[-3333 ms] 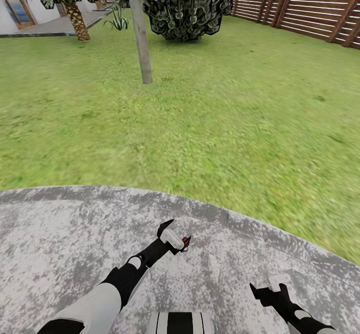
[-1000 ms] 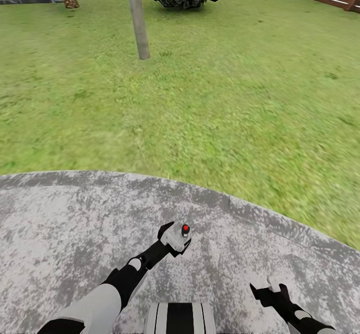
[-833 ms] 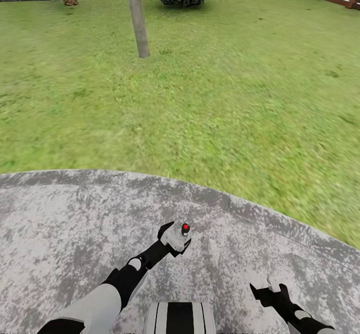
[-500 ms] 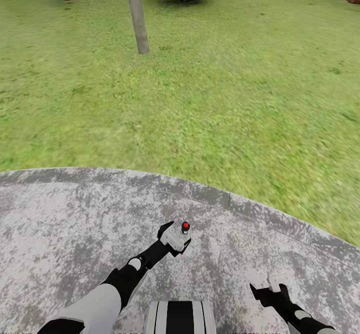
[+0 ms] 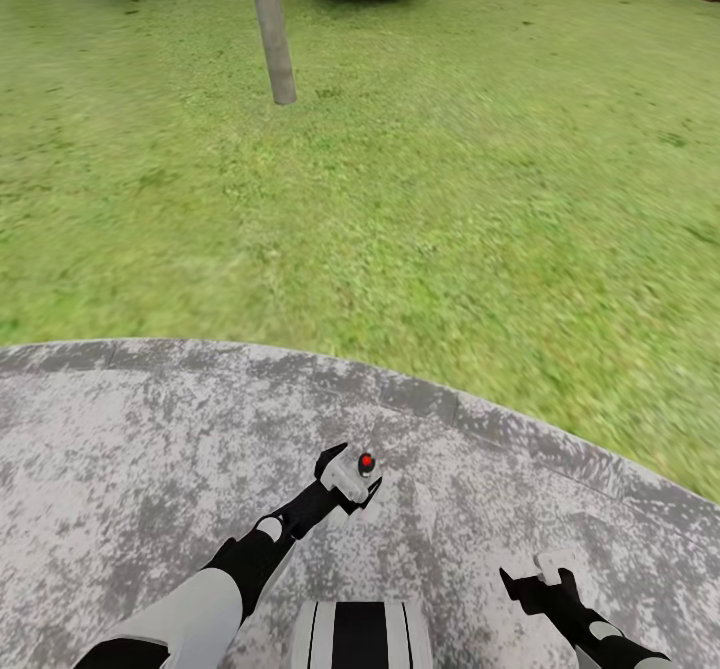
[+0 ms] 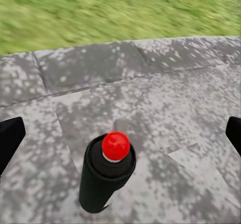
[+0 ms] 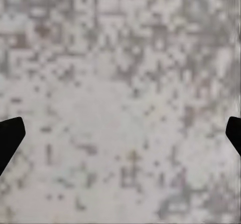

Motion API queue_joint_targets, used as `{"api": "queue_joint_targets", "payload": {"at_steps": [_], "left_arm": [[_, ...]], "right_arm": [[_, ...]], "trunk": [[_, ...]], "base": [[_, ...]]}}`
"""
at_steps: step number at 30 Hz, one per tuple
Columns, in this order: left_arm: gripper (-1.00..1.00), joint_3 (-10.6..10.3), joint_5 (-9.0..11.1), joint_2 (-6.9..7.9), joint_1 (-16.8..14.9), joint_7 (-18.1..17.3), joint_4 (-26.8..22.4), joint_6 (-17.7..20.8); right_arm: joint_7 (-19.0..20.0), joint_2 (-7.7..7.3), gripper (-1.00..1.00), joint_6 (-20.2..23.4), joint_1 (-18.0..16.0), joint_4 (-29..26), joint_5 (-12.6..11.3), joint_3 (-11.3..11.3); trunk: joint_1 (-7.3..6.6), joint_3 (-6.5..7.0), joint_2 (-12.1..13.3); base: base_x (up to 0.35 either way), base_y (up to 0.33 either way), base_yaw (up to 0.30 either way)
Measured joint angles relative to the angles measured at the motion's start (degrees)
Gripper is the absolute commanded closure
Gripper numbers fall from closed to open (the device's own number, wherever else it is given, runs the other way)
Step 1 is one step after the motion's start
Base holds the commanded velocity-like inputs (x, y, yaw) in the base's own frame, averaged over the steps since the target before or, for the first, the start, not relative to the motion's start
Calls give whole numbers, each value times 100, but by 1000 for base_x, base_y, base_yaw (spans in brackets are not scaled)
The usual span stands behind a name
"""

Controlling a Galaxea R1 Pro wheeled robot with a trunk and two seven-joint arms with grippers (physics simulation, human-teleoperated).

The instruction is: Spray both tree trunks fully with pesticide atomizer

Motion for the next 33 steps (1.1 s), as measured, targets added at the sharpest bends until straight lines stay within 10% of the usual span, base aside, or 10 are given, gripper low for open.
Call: {"api": "queue_joint_targets", "payload": {"at_steps": [33], "left_arm": [[-100, 24, -5, 0, 1, 0, 34, -508]], "right_arm": [[0, 0, -100, -4, 0, 0, 0, 0]], "trunk": [[0, -2, 0]], "base": [[48, -22, 0]]}}
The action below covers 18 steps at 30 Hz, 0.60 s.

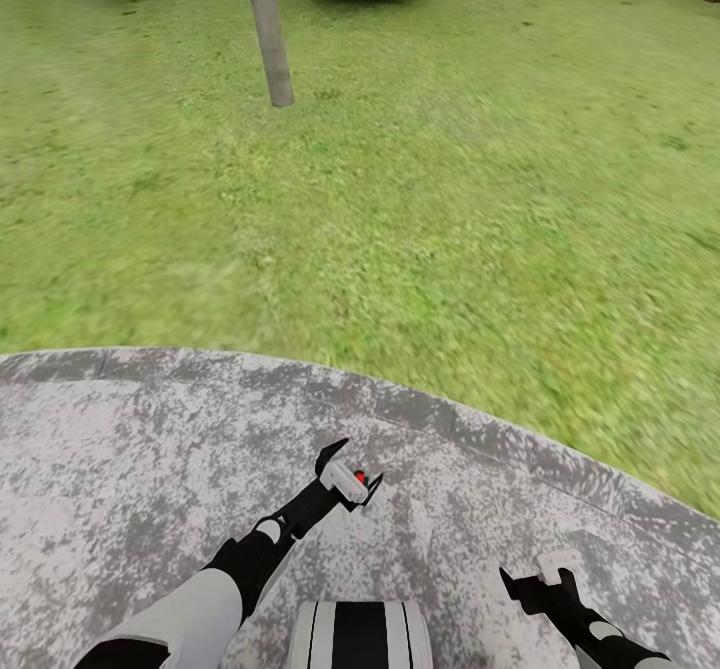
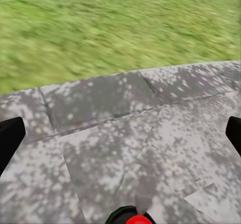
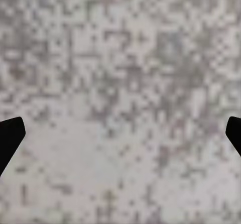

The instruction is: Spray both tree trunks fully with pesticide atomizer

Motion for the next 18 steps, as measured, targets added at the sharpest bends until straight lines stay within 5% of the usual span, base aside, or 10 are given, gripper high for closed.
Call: {"api": "queue_joint_targets", "payload": {"at_steps": [18], "left_arm": [[-100, -8, 21, 0, 0, 1, 2, -33]], "right_arm": [[0, 0, -100, -3, 0, 0, -1, 1]], "trunk": [[3, -160, -1]], "base": [[0, 0, 0]]}}
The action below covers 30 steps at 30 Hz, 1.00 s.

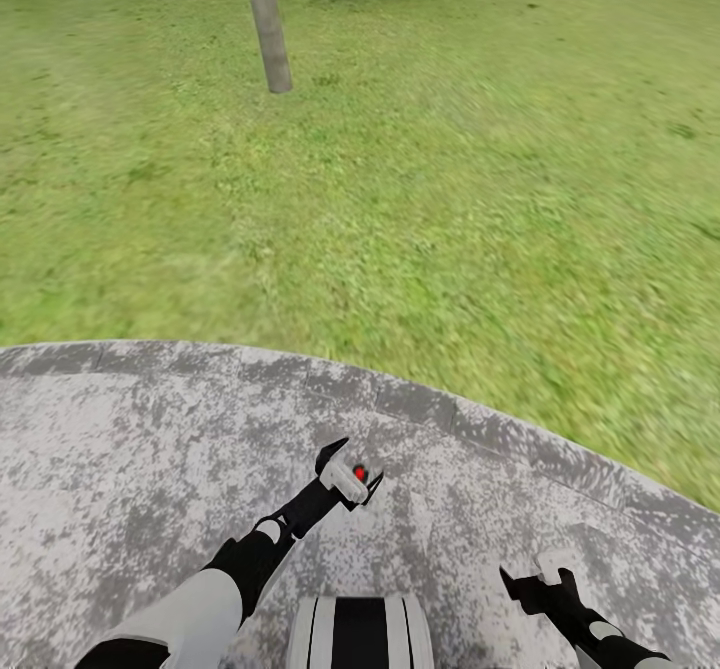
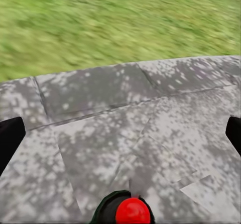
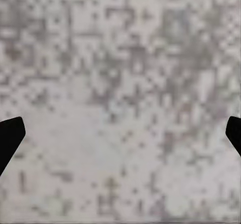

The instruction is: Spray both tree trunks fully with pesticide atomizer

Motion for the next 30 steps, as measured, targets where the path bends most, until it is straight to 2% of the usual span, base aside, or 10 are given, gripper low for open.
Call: {"api": "queue_joint_targets", "payload": {"at_steps": [14, 17, 20, 22, 23, 25, 26, 27, 29, 30], "left_arm": [[-100, 3, 3, 0, 0, -1, -4, -4], [-100, 2, 5, 0, 0, 0, -2, -3], [-100, 4, 5, 0, 0, 0, 0, -8], [-100, 5, 5, 0, 0, 0, 0, -10], [-100, 4, 5, 0, 0, 0, 0, -11], [-100, 2, 4, 0, 0, 0, 1, -11], [-100, 3, 3, 0, 1, -1, -5, -12], [-100, 3, 4, 0, 0, 0, -4, -12], [-100, 7, 5, 0, 0, 0, -6, -16], [-100, 8, 5, 0, 0, 0, -7, -17]], "right_arm": [[-141, 0, -100, -3, 0, -7, -4, -5], [-384, -33, -100, -13, -6, -152, -9, -11], [-891, -135, -100, 102, -45, -865, -12, -16], [-1345, -202, -100, 646, -169, -1577, -16, -15], [-1535, -230, -100, 1452, -351, -1976, -22, -18], [-1661, -248, -100, 2529, -737, -2263, -33, -20], [-1700, -263, -100, 4074, -1137, -2485, -76, -31], [-1655, -262, -100, 4744, -1620, -2553, -74, -29], [-1292, -251, -100, 6073, -1794, -2720, -98, -35], [-1100, -245, -100, 6415, -1866, -2788, -101, -32]], "trunk": [[36, -323, -19], [41, -368, -22], [41, -368, -22], [41, -368, -22], [41, -368, -22], [44, -389, -23], [47, -413, -24], [49, -433, -26], [51, -456, -27], [51, -457, -27]], "base": [[0, 0, 0], [0, 0, 0], [0, 0, 0], [0, 0, 0], [0, 0, 0], [0, 0, 0], [0, 0, 0], [0, 0, 0], [0, 0, 0], [0, 0, 0]]}}
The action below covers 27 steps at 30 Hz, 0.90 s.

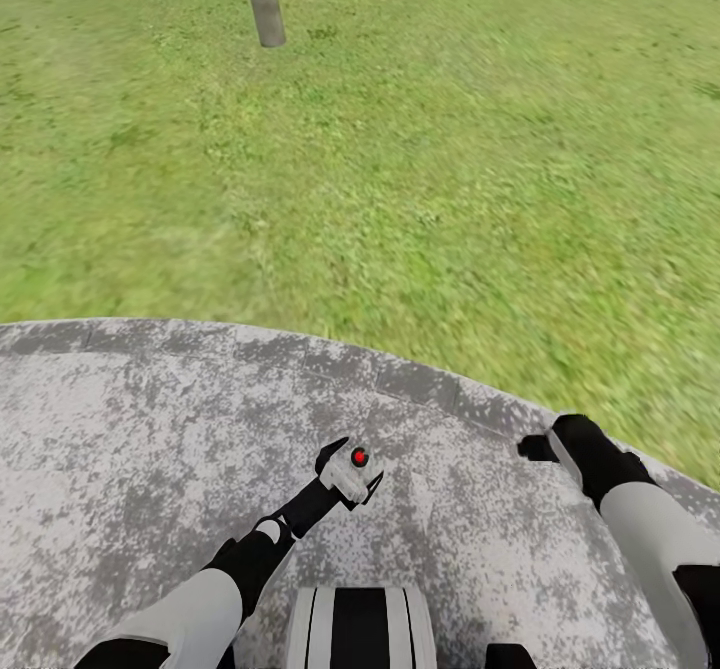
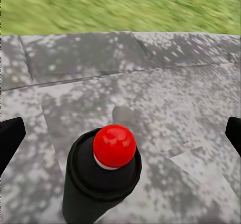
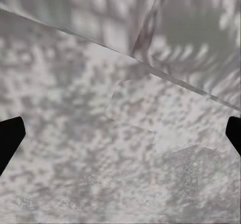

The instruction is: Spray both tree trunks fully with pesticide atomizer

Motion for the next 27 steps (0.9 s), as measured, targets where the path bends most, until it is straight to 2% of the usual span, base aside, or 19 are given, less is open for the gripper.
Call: {"api": "queue_joint_targets", "payload": {"at_steps": [1, 3, 8, 11, 15, 19, 27], "left_arm": [[-100, 1, 0, 0, 0, 0, 0, -1], [-100, 2, 0, 0, 0, 0, -1, -3], [-100, 3, 0, 0, 0, 0, -2, -4], [-100, 3, 0, 0, 0, 0, -2, -4], [-100, 2, -2, 0, 0, 0, -1, -4], [-100, 3, 0, 0, 0, 0, -9, -4], [-100, 3, 1, 0, 0, 0, -11, -6]], "right_arm": [[410, 9, -100, 462, -88, -130, -7, 3], [964, 20, -100, 885, -165, -251, -4, 0], [1481, 31, -100, 1246, -204, -239, 21, -3], [1552, 32, -100, 1214, -184, -12, 22, -3], [1590, 95, -100, 1075, -169, 159, 12, 2], [1584, 186, -100, 1004, -157, 221, 34, -3], [1584, 199, -100, 986, -156, 230, 47, -4]], "trunk": [[0, 0, 0], [0, 0, 0], [5, -45, -3], [5, -45, -3], [16, -133, -8], [16, -133, -8], [16, -133, -8]], "base": [[0, 0, 0], [0, 0, 0], [0, 0, 0], [0, 0, 0], [0, 0, 0], [0, 0, 0], [0, 0, 0]]}}
